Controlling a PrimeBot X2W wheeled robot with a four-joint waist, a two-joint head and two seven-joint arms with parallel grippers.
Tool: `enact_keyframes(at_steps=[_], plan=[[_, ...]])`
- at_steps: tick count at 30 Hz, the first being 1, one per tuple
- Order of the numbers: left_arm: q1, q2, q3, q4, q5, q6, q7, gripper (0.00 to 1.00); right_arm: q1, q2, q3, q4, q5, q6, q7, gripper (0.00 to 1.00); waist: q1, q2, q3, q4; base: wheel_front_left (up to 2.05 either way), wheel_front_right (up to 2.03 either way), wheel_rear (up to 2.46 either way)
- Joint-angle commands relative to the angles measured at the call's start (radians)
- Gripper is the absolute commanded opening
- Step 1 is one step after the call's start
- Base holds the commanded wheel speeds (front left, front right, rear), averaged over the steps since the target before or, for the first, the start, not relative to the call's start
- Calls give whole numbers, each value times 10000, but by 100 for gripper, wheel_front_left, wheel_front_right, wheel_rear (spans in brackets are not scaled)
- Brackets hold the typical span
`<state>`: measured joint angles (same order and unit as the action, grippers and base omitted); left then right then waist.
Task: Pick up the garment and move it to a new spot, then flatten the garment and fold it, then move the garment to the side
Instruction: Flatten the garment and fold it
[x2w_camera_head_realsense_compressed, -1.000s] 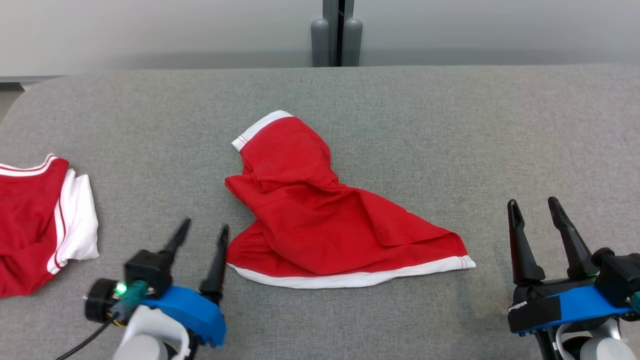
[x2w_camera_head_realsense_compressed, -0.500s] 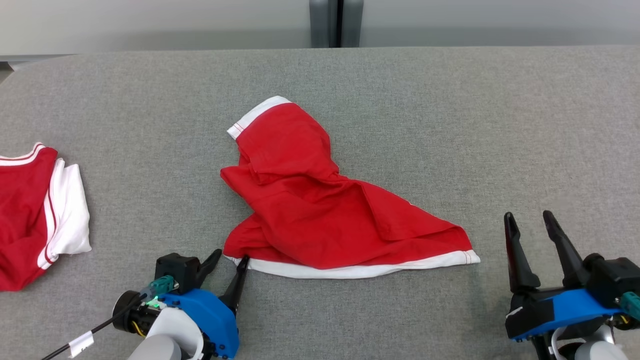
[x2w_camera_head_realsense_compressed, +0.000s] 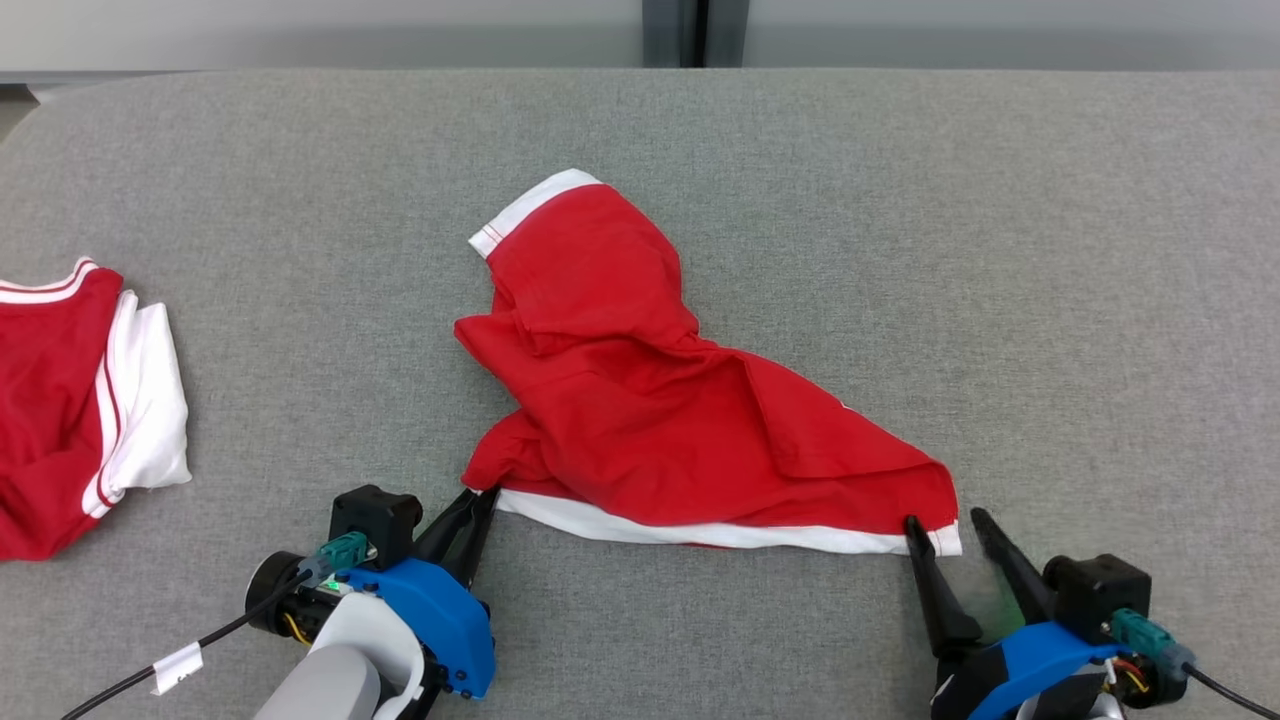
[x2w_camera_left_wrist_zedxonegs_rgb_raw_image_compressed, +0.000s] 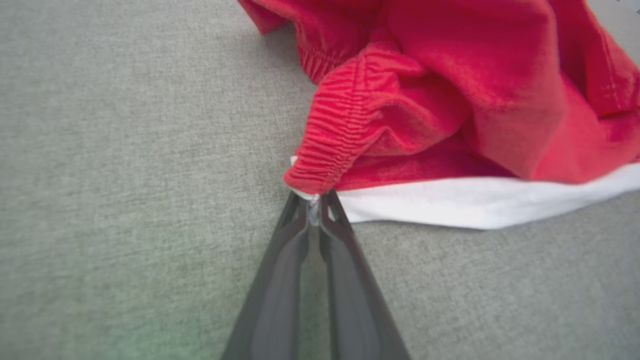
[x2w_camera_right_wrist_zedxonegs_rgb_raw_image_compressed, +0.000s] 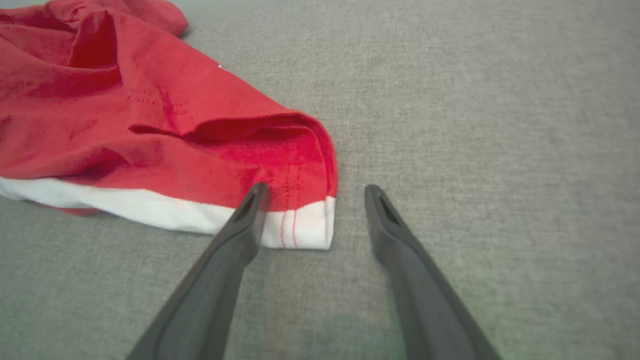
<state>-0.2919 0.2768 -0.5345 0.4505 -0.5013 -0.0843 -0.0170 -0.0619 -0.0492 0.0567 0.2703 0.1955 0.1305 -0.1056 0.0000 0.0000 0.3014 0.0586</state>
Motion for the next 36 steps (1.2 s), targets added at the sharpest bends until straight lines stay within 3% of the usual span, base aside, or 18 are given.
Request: enact_keyframes(at_steps=[1,4,5,6,10,18,30,36], plan=[[-147,27,-11,138,23,83,25,0,-11,-29,34,79,57,5,18,100,0,0,35,27,0,0,0],[-189,17,-32,175,27,105,-63,0,-53,-21,246,495,101,5,59,100,0,0,93,35,0,0,0],[-202,24,-19,177,52,127,-128,0,-53,-19,344,631,117,6,169,64,0,0,109,35,0,0,0],[-217,22,16,160,80,182,-286,0,-35,16,554,869,46,17,435,0,0,0,112,42,0,0,0],[-305,26,172,-103,82,305,-721,0,15,21,721,825,122,23,515,0,0,0,93,78,0,0,0],[-294,457,671,-2074,279,923,-1376,0,-361,-123,-127,-1294,126,3,-355,0,0,0,-349,-34,0,0,0],[-1420,1673,1462,-6725,1286,1933,-563,0,-2437,-658,-1568,-5259,-508,-7,240,0,0,0,-1321,-265,0,0,0],[-2577,1850,1648,-7970,1492,1995,158,0,-3582,-878,-2061,-6540,-462,-7,881,0,0,0,-1627,-354,0,0,0]])
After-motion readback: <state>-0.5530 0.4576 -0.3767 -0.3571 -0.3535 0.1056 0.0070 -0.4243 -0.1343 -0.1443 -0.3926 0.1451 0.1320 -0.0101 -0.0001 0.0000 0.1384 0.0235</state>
